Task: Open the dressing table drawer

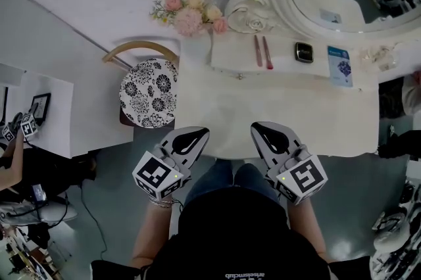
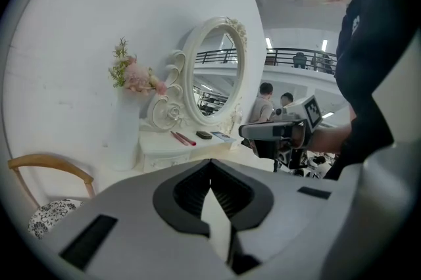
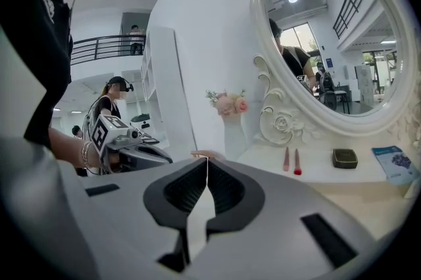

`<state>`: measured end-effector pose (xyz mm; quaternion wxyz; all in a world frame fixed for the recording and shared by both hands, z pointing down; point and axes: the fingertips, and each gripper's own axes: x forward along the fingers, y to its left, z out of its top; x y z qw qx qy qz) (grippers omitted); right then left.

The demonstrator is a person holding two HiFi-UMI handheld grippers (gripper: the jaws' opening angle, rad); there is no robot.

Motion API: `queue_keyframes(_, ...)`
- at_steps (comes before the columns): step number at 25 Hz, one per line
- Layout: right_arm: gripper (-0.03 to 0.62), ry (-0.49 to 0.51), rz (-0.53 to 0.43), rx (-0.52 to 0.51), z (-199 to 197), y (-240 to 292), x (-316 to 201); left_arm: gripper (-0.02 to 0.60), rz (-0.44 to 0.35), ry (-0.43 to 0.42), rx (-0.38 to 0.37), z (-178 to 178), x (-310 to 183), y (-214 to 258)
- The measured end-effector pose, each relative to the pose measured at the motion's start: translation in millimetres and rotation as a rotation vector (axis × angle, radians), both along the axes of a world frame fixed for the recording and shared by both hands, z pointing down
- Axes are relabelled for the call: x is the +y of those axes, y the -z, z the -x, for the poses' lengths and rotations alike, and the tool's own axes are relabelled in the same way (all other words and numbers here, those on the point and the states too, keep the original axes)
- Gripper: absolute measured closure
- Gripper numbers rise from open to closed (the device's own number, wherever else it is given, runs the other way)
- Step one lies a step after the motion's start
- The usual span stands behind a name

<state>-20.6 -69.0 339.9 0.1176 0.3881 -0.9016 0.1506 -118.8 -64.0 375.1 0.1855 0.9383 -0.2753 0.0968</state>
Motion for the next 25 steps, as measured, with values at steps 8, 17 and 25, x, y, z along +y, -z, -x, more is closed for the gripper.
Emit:
queue_keyframes(8, 0.574, 0.004, 0.023, -0.003, 14, -12, -7, 0.566, 0.005, -0.004, 0.002, 7, -4, -10)
queue_keyframes(17, 0.574, -0.027, 0.042, 0.049, 15, -19, -15, 0.566, 0.012, -0.029, 0.007, 3, -6, -21)
queue_keyframes(25, 0.574, 0.001, 0.036, 0.04, 20, -22, -18, 0.566, 0.018, -0.019, 0.004, -2, -8, -26)
